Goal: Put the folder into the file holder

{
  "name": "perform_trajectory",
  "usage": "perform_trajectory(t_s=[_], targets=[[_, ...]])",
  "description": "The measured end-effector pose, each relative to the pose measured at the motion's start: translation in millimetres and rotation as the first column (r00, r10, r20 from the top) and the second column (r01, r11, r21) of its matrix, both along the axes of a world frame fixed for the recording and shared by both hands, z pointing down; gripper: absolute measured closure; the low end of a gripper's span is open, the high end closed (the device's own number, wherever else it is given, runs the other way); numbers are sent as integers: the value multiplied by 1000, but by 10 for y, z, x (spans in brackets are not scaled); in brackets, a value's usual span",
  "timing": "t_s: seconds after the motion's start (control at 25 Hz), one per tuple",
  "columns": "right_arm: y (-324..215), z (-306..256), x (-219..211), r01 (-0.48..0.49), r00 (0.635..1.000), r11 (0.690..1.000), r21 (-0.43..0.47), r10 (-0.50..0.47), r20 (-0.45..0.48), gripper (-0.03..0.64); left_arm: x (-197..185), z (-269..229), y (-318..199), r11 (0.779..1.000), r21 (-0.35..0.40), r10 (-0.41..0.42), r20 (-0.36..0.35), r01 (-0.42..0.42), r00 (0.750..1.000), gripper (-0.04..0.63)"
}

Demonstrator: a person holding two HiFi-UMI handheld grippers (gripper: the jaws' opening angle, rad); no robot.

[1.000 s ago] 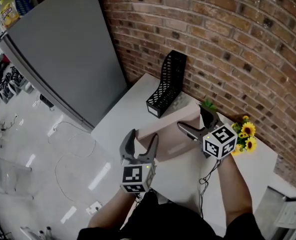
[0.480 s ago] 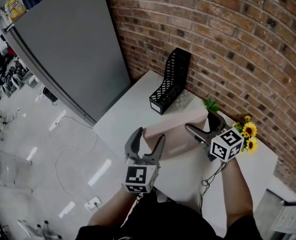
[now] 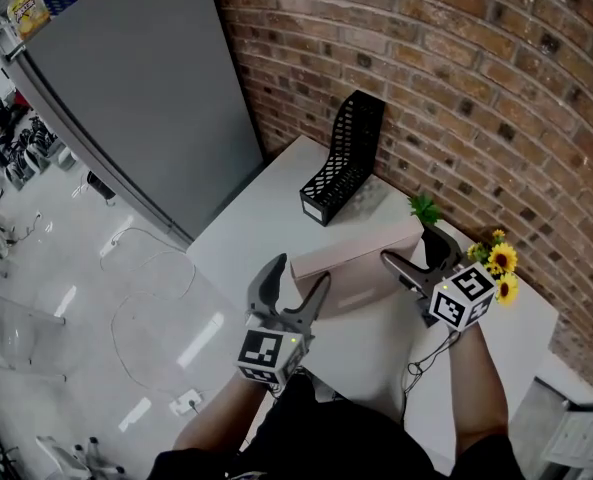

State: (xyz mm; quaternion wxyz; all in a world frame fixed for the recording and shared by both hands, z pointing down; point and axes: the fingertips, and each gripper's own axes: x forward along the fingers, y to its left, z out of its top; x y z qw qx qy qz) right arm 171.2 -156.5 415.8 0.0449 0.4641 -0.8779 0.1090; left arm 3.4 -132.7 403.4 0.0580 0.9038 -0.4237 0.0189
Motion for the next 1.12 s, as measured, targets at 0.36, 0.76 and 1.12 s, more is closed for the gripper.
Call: perform_trajectory(t_s=[0.36,0.76,1.12], targets=[[23,-60,34,-20,1000,1000,10,20,11,240,193,52,-112,962,-28,272,18,-271,962,276],[54,-81,54,-60,998,998,2,60,7,249,473,96,-68,856,-77,513,17,-511,858,278],[20,-83,54,-132,991,991,-3,132,9,253,563,162,-41,808,-48,589,52,-587,806,379]])
